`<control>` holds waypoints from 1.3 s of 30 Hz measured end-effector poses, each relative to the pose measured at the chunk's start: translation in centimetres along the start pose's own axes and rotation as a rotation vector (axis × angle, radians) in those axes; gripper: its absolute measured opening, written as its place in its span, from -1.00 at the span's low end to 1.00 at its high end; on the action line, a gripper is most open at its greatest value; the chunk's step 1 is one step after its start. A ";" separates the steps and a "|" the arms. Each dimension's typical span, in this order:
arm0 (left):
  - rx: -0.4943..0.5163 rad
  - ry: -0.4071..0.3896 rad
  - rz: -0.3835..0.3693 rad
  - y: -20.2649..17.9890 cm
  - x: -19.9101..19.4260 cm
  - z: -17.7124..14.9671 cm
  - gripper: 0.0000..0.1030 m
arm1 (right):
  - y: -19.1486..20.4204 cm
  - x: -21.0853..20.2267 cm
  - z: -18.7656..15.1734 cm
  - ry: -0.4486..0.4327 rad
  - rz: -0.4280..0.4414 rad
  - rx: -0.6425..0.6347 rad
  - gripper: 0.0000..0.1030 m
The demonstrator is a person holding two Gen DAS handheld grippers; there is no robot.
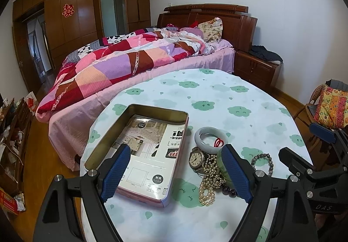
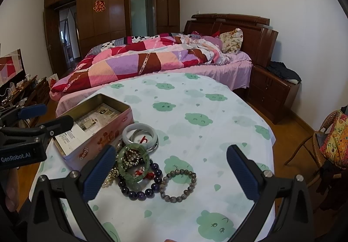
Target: Organize jewelry
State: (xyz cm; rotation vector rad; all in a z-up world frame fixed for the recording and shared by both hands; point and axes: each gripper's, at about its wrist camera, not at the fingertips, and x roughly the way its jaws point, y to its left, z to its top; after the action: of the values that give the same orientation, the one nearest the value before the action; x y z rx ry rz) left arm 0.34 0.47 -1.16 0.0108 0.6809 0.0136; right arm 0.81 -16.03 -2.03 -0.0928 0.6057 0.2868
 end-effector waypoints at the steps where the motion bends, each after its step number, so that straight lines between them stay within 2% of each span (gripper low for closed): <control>1: 0.000 0.000 0.000 0.0 0.0 0.0 0.66 | 0.0 0.0 -0.1 0.001 0.000 0.000 1.00; 39: -0.002 0.003 0.004 0.5 0.0 0.0 0.66 | 0.1 0.2 -0.1 0.007 0.000 -0.002 1.00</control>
State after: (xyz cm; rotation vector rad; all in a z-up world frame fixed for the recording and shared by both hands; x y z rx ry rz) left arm 0.37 0.92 -1.14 0.0097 0.6840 0.0179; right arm 0.86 -15.90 -2.20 -0.0953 0.6120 0.2870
